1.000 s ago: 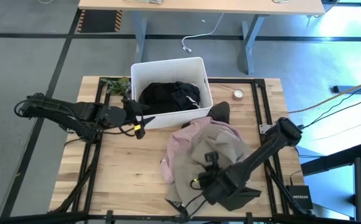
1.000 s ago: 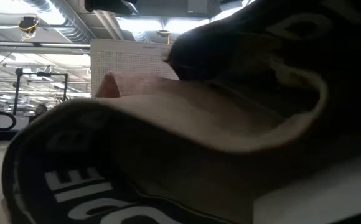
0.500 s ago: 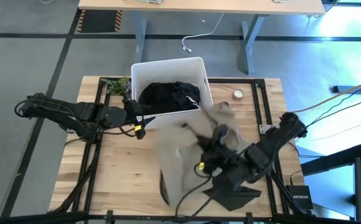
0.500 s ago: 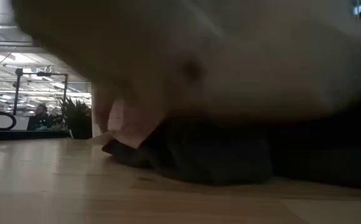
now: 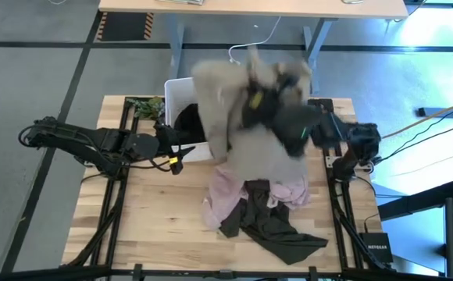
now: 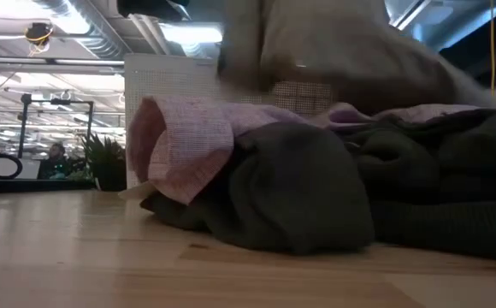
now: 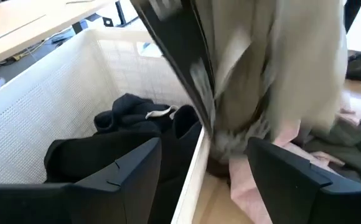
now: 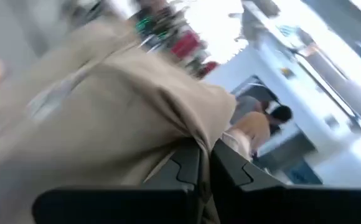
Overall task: Sort clothes
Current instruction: Put the brown pants into the white laundry bin
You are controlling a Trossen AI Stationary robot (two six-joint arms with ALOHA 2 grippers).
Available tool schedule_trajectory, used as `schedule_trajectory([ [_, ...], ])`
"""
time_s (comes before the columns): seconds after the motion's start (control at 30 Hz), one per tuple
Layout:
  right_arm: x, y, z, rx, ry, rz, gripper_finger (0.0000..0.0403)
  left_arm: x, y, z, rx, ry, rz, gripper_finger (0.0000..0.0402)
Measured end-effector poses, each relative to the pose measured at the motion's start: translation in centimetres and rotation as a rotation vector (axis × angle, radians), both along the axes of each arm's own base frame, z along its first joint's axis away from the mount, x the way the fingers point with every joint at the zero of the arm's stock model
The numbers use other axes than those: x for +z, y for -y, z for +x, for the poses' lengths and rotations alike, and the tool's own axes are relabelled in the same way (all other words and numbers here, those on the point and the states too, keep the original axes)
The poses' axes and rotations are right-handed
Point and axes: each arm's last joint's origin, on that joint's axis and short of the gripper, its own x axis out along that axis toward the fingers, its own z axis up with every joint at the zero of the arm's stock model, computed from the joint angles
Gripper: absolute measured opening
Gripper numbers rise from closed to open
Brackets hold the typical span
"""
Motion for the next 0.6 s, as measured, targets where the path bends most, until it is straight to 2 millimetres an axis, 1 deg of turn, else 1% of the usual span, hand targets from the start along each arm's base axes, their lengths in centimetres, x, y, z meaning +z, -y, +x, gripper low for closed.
schedule_trajectory([
  [0.07, 2.0, 2.1, 0.1, -0.006, 0.172, -0.011, 0.0027, 0.1, 0.0, 0.0, 0.0, 0.014, -0.003, 0.0233],
  [0.13, 3.3, 3.6, -0.2, 0.028, 0.312, -0.025, 0.0026, 0.1, 0.0, 0.0, -0.001, 0.013, -0.002, 0.0233],
  [0.17, 3.6, 4.0, -0.2, 0.056, 0.369, -0.025, 0.0025, 0.1, 0.1, 0.0, -0.003, 0.012, -0.002, 0.0233],
  [0.23, 3.7, 4.7, -0.1, 0.113, 0.428, -0.009, 0.0023, 0.1, 0.1, 0.0, -0.005, 0.011, 0.001, 0.0233],
  [0.37, 1.8, 6.1, 1.7, 0.218, 0.417, 0.082, 0.0028, 0.1, 0.1, 0.0, -0.013, 0.002, 0.018, 0.0233],
  [0.43, 0.3, 6.8, 3.1, 0.24, 0.381, 0.14, 0.0033, 0.1, 0.1, 0.0, -0.013, 0.002, 0.019, 0.0233],
  [0.6, -3.8, 8.5, 5.9, 0.174, 0.277, 0.277, 0.0057, 0.1, 0.1, 0.0, -0.01, 0.005, 0.014, 0.0233],
])
